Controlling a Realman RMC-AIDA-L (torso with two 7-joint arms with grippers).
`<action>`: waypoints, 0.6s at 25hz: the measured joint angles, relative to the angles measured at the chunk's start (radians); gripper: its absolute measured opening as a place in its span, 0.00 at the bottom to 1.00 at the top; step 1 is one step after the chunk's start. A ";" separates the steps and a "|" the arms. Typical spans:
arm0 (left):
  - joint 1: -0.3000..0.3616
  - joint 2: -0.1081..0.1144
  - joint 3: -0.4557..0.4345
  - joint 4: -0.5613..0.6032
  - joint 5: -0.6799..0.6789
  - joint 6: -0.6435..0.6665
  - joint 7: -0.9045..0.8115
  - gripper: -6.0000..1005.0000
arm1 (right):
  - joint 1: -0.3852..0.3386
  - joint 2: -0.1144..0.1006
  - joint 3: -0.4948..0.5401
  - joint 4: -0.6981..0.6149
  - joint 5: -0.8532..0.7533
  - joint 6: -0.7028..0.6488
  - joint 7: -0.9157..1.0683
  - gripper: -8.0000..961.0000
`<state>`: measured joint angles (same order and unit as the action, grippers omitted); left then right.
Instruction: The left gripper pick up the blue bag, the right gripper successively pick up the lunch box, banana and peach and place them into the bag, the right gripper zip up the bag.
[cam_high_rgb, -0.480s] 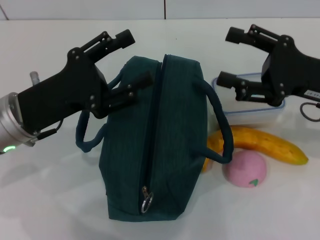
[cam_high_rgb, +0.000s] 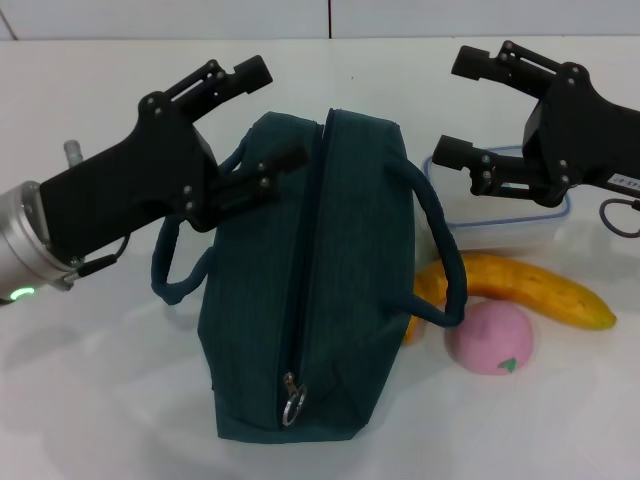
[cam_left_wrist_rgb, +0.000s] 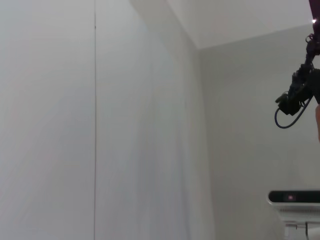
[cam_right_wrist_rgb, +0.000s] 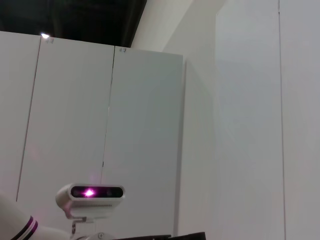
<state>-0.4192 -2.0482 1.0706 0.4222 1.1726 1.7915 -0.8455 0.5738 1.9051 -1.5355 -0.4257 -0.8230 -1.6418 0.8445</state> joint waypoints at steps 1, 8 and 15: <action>0.000 0.002 0.000 0.003 0.000 0.000 -0.013 0.75 | 0.000 0.000 0.000 0.000 0.000 0.000 0.001 0.88; 0.003 0.047 -0.015 0.180 0.058 -0.053 -0.364 0.73 | -0.009 -0.004 0.016 -0.002 -0.001 -0.005 0.002 0.88; 0.013 0.081 -0.069 0.389 0.217 -0.061 -0.704 0.70 | -0.018 -0.010 0.039 -0.003 -0.001 -0.012 0.000 0.88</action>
<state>-0.4062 -1.9669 1.0019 0.8108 1.3899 1.7302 -1.5499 0.5561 1.8955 -1.4963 -0.4286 -0.8240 -1.6540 0.8443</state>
